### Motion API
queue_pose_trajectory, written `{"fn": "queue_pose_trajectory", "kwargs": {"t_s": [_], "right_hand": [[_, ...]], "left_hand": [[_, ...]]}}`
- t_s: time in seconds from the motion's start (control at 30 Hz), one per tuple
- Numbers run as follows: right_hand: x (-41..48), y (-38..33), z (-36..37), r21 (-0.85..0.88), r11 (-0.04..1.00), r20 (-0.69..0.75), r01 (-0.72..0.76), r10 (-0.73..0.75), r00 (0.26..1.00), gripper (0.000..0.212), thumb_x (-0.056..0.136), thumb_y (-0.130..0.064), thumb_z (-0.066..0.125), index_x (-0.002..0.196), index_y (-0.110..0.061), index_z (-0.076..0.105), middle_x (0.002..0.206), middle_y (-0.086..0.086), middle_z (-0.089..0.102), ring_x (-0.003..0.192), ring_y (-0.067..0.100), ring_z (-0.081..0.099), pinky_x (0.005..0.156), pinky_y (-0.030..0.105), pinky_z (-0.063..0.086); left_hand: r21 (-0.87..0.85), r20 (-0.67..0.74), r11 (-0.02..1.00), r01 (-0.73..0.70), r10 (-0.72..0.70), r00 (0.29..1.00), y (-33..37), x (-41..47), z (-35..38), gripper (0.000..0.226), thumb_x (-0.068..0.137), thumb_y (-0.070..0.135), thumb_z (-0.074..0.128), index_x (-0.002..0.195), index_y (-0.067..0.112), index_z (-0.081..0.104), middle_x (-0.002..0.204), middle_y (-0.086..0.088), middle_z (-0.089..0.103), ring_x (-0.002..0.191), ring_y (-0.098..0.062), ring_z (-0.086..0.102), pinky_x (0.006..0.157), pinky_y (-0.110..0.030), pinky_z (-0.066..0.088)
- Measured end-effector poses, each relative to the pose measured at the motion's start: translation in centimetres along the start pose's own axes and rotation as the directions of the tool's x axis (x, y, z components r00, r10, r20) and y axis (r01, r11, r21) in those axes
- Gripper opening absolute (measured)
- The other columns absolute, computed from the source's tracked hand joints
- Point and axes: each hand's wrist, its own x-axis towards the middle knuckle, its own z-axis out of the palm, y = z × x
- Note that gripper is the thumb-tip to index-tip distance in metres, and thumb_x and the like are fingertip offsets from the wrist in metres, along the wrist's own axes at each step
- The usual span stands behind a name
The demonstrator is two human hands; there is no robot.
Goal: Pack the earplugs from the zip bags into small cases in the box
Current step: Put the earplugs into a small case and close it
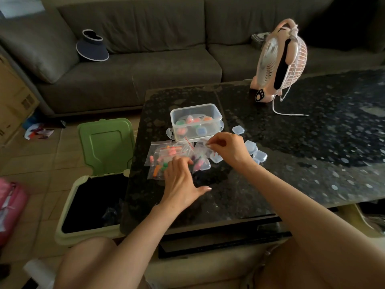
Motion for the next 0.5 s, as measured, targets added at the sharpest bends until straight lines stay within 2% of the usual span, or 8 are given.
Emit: {"fn": "queue_pose_trajectory", "kwargs": {"t_s": [0.1, 0.13, 0.2, 0.23, 0.27, 0.3, 0.37, 0.5], "right_hand": [[0.0, -0.2, 0.0, 0.028, 0.999, 0.012, -0.018, 0.018, 1.0, 0.009, 0.083, -0.013, 0.07, 0.088, -0.006, 0.071, 0.08, -0.002, 0.066, 0.078, 0.017, 0.064, 0.077, 0.027, 0.053], [0.0, -0.3, 0.0, 0.045, 0.999, 0.019, -0.025, 0.024, 1.0, 0.009, 0.083, -0.014, 0.07, 0.088, -0.007, 0.071, 0.08, -0.002, 0.065, 0.077, 0.016, 0.064, 0.076, 0.026, 0.053], [-0.1, -0.4, 0.0, 0.086, 0.996, 0.017, -0.035, 0.033, 0.999, 0.008, 0.083, -0.015, 0.07, 0.087, -0.008, 0.07, 0.079, -0.002, 0.066, 0.075, 0.014, 0.063, 0.074, 0.025, 0.053], [-0.1, -0.5, -0.1, 0.113, 0.993, 0.002, -0.038, 0.038, 0.999, 0.006, 0.083, -0.015, 0.07, 0.086, -0.009, 0.07, 0.078, -0.002, 0.066, 0.073, 0.013, 0.063, 0.072, 0.024, 0.053], [-0.1, -0.5, -0.2, 0.146, 0.988, -0.021, -0.041, 0.044, 0.999, 0.004, 0.083, -0.015, 0.07, 0.084, -0.01, 0.069, 0.076, -0.003, 0.066, 0.07, 0.012, 0.063, 0.07, 0.022, 0.052], [-0.1, -0.6, -0.4, 0.178, 0.983, -0.05, -0.045, 0.055, 0.997, 0.003, 0.084, -0.015, 0.07, 0.082, -0.012, 0.068, 0.073, -0.005, 0.066, 0.068, 0.011, 0.062, 0.068, 0.021, 0.051], [0.1, -0.7, -0.8, 0.214, 0.975, -0.104, -0.054, 0.078, 0.992, 0.004, 0.084, -0.017, 0.069, 0.081, -0.015, 0.068, 0.07, -0.009, 0.065, 0.066, 0.006, 0.062, 0.066, 0.017, 0.05], [0.1, -0.9, -1.4, 0.237, 0.97, -0.121, -0.056, 0.086, 0.989, 0.009, 0.084, -0.019, 0.07, 0.083, -0.01, 0.071, 0.066, -0.009, 0.065, 0.058, 0.001, 0.06, 0.06, 0.014, 0.05]], "left_hand": [[-0.079, -0.201, 0.997, -0.007, -0.009, 0.98, 0.5, -0.2, 0.4, 0.061, 0.063, 0.044, 0.082, 0.099, 0.009, 0.047, 0.096, -0.007, 0.054, 0.088, -0.02, 0.051, 0.078, -0.03, 0.036], [-0.099, -0.248, 0.995, 0.006, -0.03, 0.968, 0.2, 0.1, 0.3, 0.046, 0.069, 0.036, 0.08, 0.093, 0.01, 0.051, 0.091, -0.005, 0.057, 0.085, -0.019, 0.054, 0.081, -0.029, 0.035], [-0.102, -0.304, 0.994, 0.024, -0.054, 0.951, -0.4, 0.8, -0.2, 0.021, 0.079, 0.024, 0.074, 0.081, 0.015, 0.056, 0.085, 0.002, 0.06, 0.085, -0.018, 0.058, 0.1, -0.03, 0.027], [-0.123, -0.296, 0.991, 0.047, -0.082, 0.952, -0.7, 1.1, -0.3, 0.016, 0.081, 0.022, 0.07, 0.078, 0.018, 0.056, 0.084, 0.006, 0.06, 0.086, -0.017, 0.058, 0.111, -0.037, 0.022], [-0.164, -0.284, 0.984, 0.068, -0.113, 0.952, -1.0, 1.3, -0.5, 0.013, 0.083, 0.021, 0.067, 0.078, 0.02, 0.055, 0.083, 0.009, 0.059, 0.084, -0.015, 0.057, 0.113, -0.05, 0.023], [-0.228, -0.28, 0.97, 0.083, -0.147, 0.949, -1.3, 1.5, -0.6, 0.012, 0.083, 0.022, 0.064, 0.078, 0.022, 0.054, 0.081, 0.012, 0.058, 0.079, -0.013, 0.057, 0.106, -0.06, 0.029], [-0.379, -0.267, 0.915, 0.142, -0.255, 0.929, -1.6, 1.8, -1.1, 0.011, 0.085, 0.023, 0.058, 0.08, 0.027, 0.049, 0.074, 0.015, 0.058, 0.064, -0.012, 0.059, 0.088, -0.065, 0.043], [-0.568, -0.096, 0.738, 0.364, -0.499, 0.862, -2.1, 2.8, -2.1, 0.007, 0.093, 0.015, 0.052, 0.087, 0.016, 0.049, 0.077, -0.005, 0.07, 0.042, -0.025, 0.061, 0.05, -0.043, 0.055]]}}
